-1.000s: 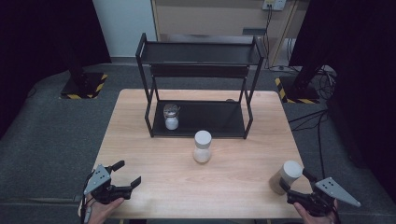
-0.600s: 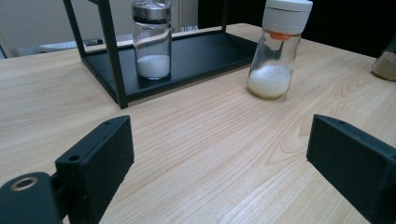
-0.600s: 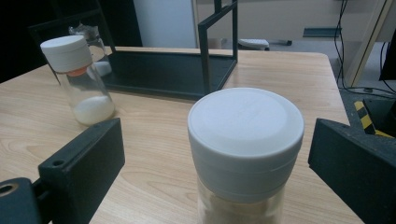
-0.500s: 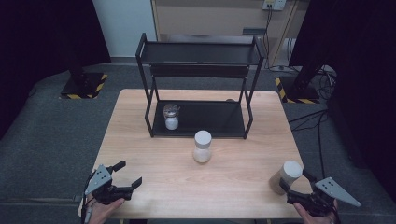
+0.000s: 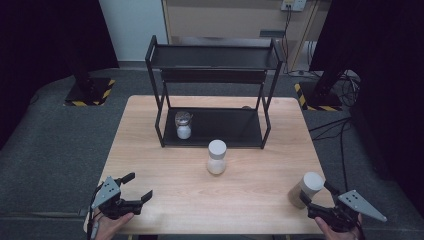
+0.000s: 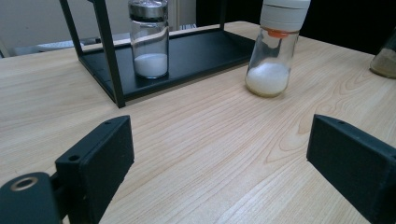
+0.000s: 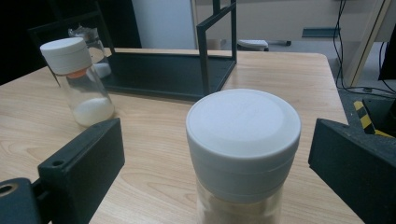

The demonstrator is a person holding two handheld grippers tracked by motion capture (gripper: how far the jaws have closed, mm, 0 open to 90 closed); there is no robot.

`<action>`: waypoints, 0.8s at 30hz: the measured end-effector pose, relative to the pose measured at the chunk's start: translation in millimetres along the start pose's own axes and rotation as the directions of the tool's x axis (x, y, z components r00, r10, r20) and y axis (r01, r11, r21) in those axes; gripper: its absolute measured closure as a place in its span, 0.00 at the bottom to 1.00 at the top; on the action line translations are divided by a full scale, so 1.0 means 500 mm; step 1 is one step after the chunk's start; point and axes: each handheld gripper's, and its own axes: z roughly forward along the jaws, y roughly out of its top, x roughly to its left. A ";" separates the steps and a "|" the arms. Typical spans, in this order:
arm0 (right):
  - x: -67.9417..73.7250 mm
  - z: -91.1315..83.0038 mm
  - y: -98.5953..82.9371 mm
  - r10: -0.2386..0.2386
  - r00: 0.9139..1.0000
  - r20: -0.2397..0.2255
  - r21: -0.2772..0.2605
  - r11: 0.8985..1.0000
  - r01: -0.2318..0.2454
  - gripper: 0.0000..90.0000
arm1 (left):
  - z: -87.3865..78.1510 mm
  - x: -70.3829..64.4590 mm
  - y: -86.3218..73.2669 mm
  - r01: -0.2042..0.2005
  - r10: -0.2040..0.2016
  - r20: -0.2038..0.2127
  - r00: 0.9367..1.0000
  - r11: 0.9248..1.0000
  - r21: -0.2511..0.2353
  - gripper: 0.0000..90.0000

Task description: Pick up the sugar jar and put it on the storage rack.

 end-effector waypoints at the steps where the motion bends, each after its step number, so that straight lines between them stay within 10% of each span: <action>1: 0.000 0.000 0.000 0.001 1.000 0.000 -0.002 1.000 -0.001 0.04 | 0.000 0.000 0.001 -0.002 0.002 0.001 1.000 1.000 0.002 0.07; 24: 0.020 0.006 0.058 -0.034 0.999 -0.032 -0.045 0.998 0.032 0.03 | 0.005 0.001 0.003 -0.001 0.001 0.005 1.000 1.000 0.022 0.07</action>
